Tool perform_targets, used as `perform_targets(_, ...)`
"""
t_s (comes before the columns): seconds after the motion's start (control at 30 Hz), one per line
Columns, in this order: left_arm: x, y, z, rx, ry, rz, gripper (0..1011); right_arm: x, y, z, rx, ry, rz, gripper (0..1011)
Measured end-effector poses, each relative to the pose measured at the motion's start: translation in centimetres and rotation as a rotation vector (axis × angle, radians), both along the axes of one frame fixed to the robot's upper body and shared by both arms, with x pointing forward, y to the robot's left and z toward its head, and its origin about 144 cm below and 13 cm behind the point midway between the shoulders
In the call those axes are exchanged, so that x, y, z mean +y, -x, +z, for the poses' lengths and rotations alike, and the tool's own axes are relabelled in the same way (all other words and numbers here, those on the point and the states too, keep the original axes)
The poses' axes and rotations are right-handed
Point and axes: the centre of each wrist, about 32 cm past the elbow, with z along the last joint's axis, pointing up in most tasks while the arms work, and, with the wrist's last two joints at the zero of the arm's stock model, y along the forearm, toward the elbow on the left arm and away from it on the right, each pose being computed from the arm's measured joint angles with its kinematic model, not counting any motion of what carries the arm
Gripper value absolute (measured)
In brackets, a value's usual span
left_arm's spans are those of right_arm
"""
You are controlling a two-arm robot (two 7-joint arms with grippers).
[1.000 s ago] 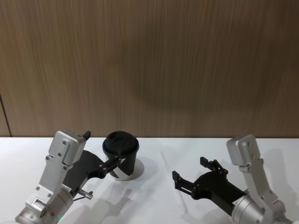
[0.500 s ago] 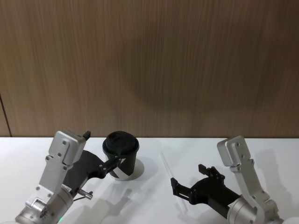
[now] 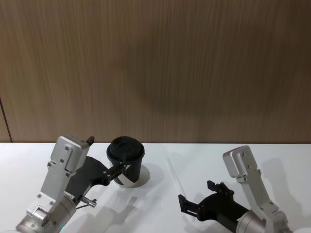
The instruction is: Pick up the straw with one hand, pass it to the other hand, and insert it into the cup.
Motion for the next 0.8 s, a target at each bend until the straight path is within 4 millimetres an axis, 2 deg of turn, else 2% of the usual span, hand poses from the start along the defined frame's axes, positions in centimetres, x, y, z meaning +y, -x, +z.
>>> perform_targets(0.8,0.0,0.0,0.0,0.0,0.0,0.0,1003,0.19,-0.19,-0.68,0.053,0.054,0.055,1001)
